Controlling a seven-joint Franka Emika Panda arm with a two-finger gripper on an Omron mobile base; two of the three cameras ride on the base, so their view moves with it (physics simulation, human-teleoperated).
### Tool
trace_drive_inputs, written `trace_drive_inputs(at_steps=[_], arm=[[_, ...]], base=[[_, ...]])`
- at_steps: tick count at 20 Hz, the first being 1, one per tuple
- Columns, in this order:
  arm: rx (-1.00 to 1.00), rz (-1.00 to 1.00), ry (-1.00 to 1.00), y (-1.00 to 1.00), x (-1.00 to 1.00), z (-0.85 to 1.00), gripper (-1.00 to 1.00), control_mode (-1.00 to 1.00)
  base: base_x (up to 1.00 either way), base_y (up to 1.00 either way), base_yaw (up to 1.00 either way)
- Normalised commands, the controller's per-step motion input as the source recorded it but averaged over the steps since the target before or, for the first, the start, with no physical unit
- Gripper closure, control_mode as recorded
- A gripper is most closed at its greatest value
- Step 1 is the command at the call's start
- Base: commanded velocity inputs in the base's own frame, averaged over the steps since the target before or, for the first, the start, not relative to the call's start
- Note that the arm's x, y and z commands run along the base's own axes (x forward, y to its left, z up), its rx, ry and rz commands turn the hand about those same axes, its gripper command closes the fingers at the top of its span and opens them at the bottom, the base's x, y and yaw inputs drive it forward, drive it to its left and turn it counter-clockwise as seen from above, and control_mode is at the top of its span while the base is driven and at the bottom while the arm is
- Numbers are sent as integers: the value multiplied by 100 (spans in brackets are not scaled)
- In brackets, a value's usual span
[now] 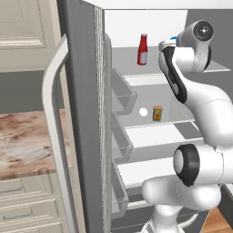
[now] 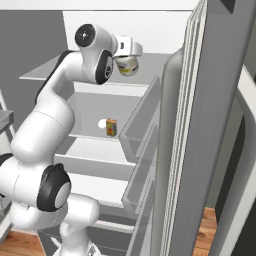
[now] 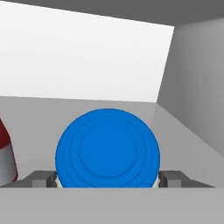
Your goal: Place the mayonnaise and ketchup from the counter to the top shelf of the fridge. If the existing items in the fridge are on the top shelf, move them to other shelves.
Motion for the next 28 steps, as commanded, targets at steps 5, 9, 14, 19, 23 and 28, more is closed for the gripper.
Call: trace_drive_inputs(at_steps=[5,9,14,19,23,28], arm=[[0,1,0,0,17,0,-100,-100],[0,0,0,0,21,0,-100,-100],[0,0,0,0,21,0,-100,-100],[0,1,-1,-4,7,0,-100,-100],[4,0,-27,-14,-78,1,-100,-100],[6,0,-42,-3,-100,1,-100,-100]], base=[[0,0,0],[0,0,0],[0,0,0],[0,0,0],[0,0,0],[0,0,0]])
